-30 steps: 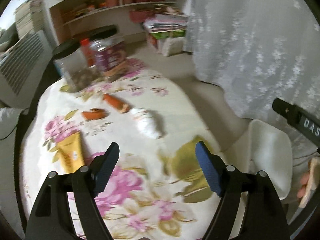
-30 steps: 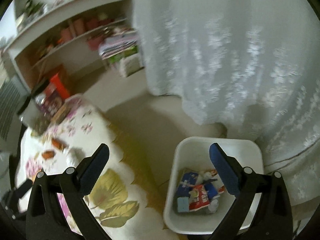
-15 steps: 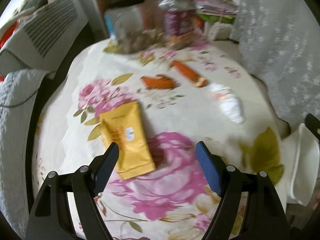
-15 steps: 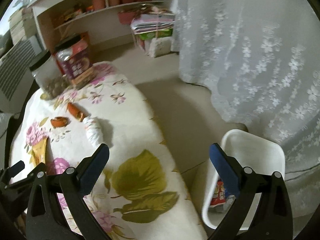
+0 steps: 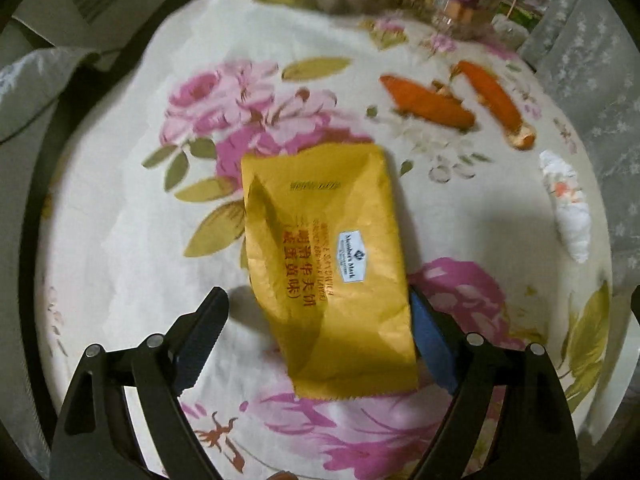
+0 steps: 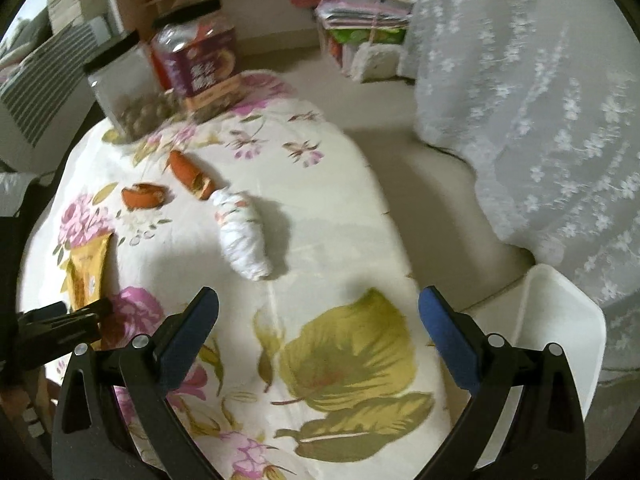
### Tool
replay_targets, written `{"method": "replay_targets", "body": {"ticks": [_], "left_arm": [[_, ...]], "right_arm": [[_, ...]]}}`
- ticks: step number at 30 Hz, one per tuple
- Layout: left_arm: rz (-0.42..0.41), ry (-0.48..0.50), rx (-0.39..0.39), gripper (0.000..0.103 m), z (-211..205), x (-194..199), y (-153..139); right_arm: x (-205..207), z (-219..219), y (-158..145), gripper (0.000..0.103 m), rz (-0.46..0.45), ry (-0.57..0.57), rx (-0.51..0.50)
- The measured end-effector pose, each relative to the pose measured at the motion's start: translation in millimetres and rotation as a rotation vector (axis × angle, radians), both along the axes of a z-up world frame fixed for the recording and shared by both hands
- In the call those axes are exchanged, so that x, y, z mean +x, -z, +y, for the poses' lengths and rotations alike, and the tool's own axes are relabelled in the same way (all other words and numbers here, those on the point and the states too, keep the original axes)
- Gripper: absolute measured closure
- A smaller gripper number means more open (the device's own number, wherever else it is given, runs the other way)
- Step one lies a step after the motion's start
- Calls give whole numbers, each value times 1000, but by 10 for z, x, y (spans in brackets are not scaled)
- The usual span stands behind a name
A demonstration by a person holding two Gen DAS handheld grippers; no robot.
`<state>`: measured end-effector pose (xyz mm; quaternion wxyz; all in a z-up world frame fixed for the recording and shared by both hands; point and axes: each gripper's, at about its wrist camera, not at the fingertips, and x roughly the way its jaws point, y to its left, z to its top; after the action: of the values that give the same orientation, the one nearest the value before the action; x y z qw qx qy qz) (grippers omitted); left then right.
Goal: Collect trash
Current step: 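Move both grippers back over the table toward the yellow package and tissue roll, then close the right gripper on the white tissue roll while the left grasps the yellow package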
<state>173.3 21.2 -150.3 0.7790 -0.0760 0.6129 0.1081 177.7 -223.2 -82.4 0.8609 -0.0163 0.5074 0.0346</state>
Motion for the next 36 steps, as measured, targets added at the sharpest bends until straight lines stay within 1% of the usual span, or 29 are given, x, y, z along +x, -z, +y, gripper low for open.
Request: {"method": "replay_targets", "body": {"ticks": [1,2,6,7,8,9,11,14,15,17,18,19,20,22,23,24,25,26,27,30,36], "left_arm": [[-10,-5,-4,17,11,-7,8],[-25,-1,7,19,3,-12,-4],[-56,86,47,61,-162,-25,-110],[-66,105,51,65,-200,-45,-153],[-72,113,49,74,-222,-39,-183],[-78,118,44,79,-222,-52,-207],[-84,127,31,85,-210,-83,-254],[-97,134,57,85,-160,-136,-303],[-103,134,69,87,-139,-158,-316],[-112,129,75,87,-83,-190,-337],[-116,124,71,87,-37,-192,-352],[-122,117,63,87,3,-203,-373],[-125,113,59,87,19,-183,-388],[-132,106,51,87,71,-191,-411],[-135,103,46,87,98,-204,-428],[-137,100,42,87,128,-212,-439],[-139,95,41,87,149,-215,-447],[-141,94,40,87,162,-228,-456],[-143,92,37,87,173,-229,-463],[-156,85,27,87,202,-231,-498],[-190,70,23,87,222,-253,-632]], "right_arm": [[21,30,23,7,9,-13,4],[44,61,41,7,16,-25,10],[165,170,109,7,31,-60,33],[207,197,140,7,39,-67,40],[241,222,169,7,44,-72,44],[288,263,207,7,50,-83,46],[343,329,260,7,54,-99,42],[425,435,314,7,54,-117,51],[440,457,321,7,52,-119,54],[490,502,335,7,44,-121,57],[512,516,344,9,43,-119,57],[539,525,358,17,42,-116,59],[573,533,387,21,50,-108,67],[617,542,448,38,77,-101,89],[633,549,476,43,88,-98,95],[648,560,515,50,102,-95,97],[654,567,539,52,110,-94,97],[652,574,543,56,105,-94,89],[646,581,535,72,96,-93,83],[620,568,502,74,89,-93,100],[467,695,328,74,30,-148,79]]}}
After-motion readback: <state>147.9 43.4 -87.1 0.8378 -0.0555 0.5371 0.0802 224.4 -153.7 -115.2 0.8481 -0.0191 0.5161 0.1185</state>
